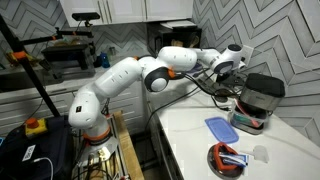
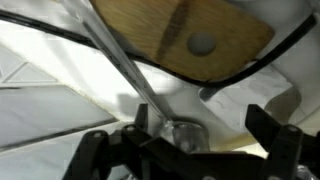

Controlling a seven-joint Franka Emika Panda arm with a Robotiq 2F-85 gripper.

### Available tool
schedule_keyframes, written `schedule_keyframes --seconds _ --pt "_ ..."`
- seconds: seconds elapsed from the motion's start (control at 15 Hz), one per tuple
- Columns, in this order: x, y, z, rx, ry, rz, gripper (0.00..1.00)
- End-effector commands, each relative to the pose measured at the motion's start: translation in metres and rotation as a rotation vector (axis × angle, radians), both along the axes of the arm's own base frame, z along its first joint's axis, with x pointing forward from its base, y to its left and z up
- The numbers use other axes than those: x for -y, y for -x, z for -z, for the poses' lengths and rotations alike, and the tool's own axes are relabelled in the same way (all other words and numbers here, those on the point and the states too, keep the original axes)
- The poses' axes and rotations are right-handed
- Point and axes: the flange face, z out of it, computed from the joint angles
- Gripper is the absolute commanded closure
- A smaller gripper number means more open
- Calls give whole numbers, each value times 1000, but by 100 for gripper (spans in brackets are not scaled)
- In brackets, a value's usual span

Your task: Put the silver ladle in the utensil holder

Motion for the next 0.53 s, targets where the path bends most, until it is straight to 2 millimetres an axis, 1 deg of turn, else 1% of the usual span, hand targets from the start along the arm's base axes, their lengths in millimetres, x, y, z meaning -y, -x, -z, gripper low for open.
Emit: schedule_keyframes --seconds 0.0,0.07,0.27,0.47 --pt "9 -8 4 36 -16 27 0" --pt "11 -8 5 33 -22 44 0" --pt "20 -11 15 20 -28 83 1" --pt "24 -13 28 -1 -59 136 12"
